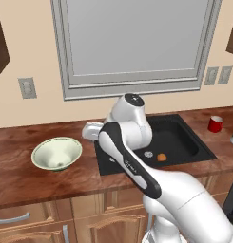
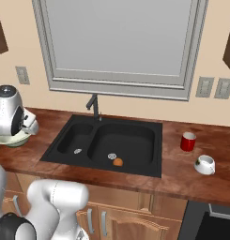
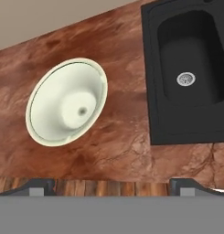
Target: Clear the mugs and bowl far away from the sink.
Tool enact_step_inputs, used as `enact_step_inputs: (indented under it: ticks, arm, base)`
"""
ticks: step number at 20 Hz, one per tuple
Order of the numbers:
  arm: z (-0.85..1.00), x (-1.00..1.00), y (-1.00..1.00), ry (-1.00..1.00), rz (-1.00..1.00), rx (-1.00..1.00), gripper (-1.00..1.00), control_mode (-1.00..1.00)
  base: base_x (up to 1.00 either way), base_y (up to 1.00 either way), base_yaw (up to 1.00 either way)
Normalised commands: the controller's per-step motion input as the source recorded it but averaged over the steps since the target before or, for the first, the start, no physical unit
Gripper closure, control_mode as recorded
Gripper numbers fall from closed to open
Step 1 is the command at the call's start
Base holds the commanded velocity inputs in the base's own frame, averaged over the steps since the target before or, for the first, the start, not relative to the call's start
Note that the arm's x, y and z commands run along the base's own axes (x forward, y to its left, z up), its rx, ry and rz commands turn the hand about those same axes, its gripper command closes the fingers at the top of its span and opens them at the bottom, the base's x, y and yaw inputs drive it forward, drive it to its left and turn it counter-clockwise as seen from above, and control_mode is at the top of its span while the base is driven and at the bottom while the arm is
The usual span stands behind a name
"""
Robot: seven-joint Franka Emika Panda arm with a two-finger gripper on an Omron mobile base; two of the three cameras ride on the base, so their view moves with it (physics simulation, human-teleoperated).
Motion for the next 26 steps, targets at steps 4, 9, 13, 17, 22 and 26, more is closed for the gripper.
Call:
enact_step_inputs:
  ticks: [4,9,13,17,22,26]
  arm:
    - [-0.37,0.18,0.17,0.04,0.0,0.0,-1.0,-1.0]
    - [-0.37,0.22,0.11,0.05,0.0,0.0,-1.0,-1.0]
    - [-0.36,0.3,0.13,0.06,0.0,0.0,-1.0,-1.0]
    - [-0.32,0.41,0.23,0.06,0.0,0.0,-1.0,-1.0]
    - [-0.28,0.48,0.32,0.05,0.0,0.0,-1.0,-1.0]
    - [-0.26,0.46,0.33,0.04,0.0,-0.01,-1.0,-1.0]
  base:
    - [0.0,0.0,0.0]
    - [0.0,0.0,0.0]
    - [0.0,0.0,0.0]
    - [0.0,0.0,0.0]
    - [0.0,0.0,0.0]
    - [0.0,0.0,0.0]
